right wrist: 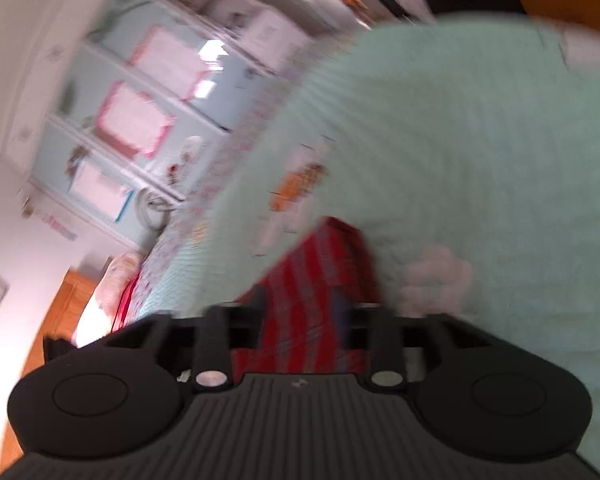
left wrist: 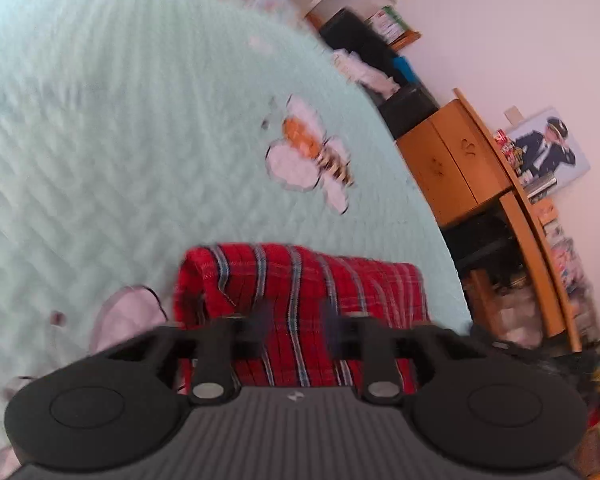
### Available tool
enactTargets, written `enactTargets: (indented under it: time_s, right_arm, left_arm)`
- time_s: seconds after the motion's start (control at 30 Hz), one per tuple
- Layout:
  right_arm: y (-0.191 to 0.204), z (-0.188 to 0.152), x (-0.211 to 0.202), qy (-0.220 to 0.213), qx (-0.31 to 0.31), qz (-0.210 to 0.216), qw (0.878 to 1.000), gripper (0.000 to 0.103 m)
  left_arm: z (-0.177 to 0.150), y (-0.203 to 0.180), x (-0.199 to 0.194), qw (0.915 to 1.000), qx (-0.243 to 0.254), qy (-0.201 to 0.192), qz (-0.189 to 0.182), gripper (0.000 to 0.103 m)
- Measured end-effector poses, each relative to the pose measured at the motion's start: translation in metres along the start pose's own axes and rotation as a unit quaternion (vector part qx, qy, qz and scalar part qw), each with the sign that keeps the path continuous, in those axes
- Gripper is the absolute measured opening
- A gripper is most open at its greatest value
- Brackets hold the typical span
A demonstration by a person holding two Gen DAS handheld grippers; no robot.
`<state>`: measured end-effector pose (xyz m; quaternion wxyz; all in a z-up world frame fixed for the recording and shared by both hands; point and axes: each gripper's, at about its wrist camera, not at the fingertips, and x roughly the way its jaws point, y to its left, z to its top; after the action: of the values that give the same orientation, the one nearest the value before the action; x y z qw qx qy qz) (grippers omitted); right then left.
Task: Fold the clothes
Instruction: 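Lay the flipped shirt bundle flat on the cover and open both grippers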
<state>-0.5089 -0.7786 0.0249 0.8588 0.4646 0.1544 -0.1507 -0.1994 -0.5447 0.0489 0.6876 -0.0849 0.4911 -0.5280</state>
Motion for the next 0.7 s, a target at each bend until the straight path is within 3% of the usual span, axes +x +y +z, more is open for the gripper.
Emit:
enactTargets:
  time_s: [0.1, 0.17, 0.27, 0.33, 0.37, 0.43, 0.5, 0.6, 0.7]
  right_arm:
    - [0.027, -0.019, -0.036, 0.011, -0.025, 0.051, 0.998, 0.05]
    - [0.035, -0.037, -0.059, 0.022, -0.021, 0.068, 0.997, 0.052]
    - [0.026, -0.062, -0.066, 0.044, -0.005, 0.044, 0.998, 0.058]
    - [0.01, -0.071, -0.054, 0.053, 0.004, 0.008, 0.999, 0.053]
    - [0.002, -0.074, -0.049, 0.052, 0.012, -0.005, 0.999, 0.046]
    - [0.004, -0.074, -0.059, 0.027, 0.027, 0.003, 0.999, 0.046]
    - [0.016, -0.075, -0.075, 0.001, 0.028, 0.012, 1.0, 0.054]
    - [0.036, -0.085, -0.095, -0.017, 0.005, 0.031, 0.999, 0.064]
    - [0.042, -0.104, -0.11, -0.01, -0.01, 0.021, 1.0, 0.065]
  left_arm:
    - [-0.028, -0.016, -0.046, 0.9978, -0.01, -0.02, -0.062, 0.054]
    - [-0.058, -0.032, -0.069, 0.9955, 0.0, -0.024, -0.092, 0.067]
    - [-0.105, -0.047, -0.07, 0.9972, 0.062, -0.009, -0.04, 0.07]
    - [-0.131, -0.039, -0.051, 0.9976, 0.066, 0.021, 0.009, 0.065]
    - [-0.14, -0.035, -0.046, 0.997, 0.068, 0.023, 0.028, 0.057]
    - [-0.144, -0.035, -0.055, 0.9981, 0.054, -0.001, 0.029, 0.057]
    - [-0.145, -0.038, -0.069, 0.9986, 0.039, -0.027, 0.022, 0.059]
    - [-0.155, -0.062, -0.096, 0.9951, 0.072, -0.066, 0.014, 0.068]
    - [-0.174, -0.074, -0.105, 0.9923, 0.101, -0.071, 0.009, 0.076]
